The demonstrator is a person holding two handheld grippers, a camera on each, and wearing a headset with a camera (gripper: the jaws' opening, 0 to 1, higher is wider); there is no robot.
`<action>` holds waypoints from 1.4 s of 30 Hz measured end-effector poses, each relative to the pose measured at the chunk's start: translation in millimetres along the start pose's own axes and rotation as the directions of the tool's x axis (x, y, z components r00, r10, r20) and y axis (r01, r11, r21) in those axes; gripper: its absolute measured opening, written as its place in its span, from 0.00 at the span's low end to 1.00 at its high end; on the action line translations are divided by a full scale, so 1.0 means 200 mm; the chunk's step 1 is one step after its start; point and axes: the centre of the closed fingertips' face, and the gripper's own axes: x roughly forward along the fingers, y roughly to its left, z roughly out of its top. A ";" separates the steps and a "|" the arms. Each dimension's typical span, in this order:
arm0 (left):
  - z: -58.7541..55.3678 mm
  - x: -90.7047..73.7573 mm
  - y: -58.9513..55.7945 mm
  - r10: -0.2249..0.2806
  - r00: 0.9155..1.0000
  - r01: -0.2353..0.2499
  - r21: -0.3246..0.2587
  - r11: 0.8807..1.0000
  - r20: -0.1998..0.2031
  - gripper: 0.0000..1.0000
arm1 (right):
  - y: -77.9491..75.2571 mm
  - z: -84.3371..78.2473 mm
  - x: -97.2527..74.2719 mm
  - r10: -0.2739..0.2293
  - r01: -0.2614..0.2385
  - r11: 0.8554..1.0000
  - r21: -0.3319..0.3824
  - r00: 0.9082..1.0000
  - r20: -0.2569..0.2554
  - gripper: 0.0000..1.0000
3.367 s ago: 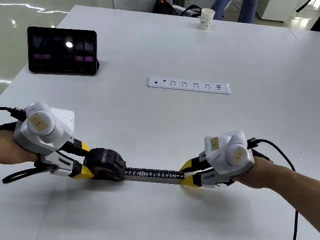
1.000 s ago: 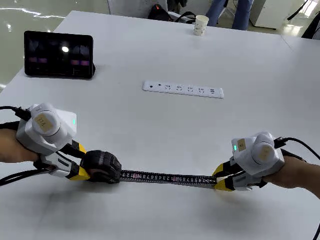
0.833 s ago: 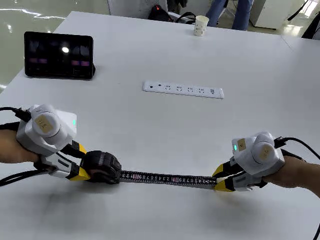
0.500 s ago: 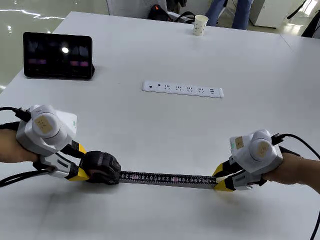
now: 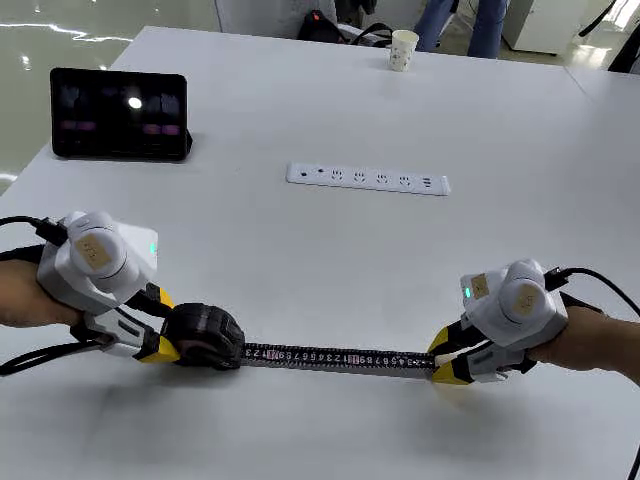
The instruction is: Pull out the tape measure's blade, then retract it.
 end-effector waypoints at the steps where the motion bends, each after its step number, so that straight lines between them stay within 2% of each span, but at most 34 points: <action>1: 0.00 0.00 0.00 0.002 1.000 -0.002 -0.001 1.000 0.001 0.25 | 0.00 0.00 0.00 0.000 0.000 1.000 0.001 1.000 0.000 0.16; 9: -0.01 -0.02 -0.01 0.006 1.000 -0.006 -0.014 1.000 -0.009 0.27 | -0.01 -0.02 0.00 -0.017 0.017 1.000 0.016 1.000 0.006 0.20; 19: -0.04 -0.04 -0.05 0.006 1.000 -0.006 -0.079 0.997 0.000 0.37 | 0.00 0.00 -0.04 -0.049 0.047 0.998 0.048 0.998 0.035 0.28; 34: -0.07 -0.08 -0.12 0.046 0.999 -0.040 -0.161 0.986 0.030 0.50 | 0.05 -0.02 -0.09 -0.102 0.095 0.990 0.103 0.993 0.065 0.40; 42: -0.06 -0.09 -0.17 0.071 0.995 -0.054 -0.223 0.973 0.068 0.58 | 0.08 -0.03 -0.11 -0.138 0.125 0.982 0.144 0.987 0.085 0.46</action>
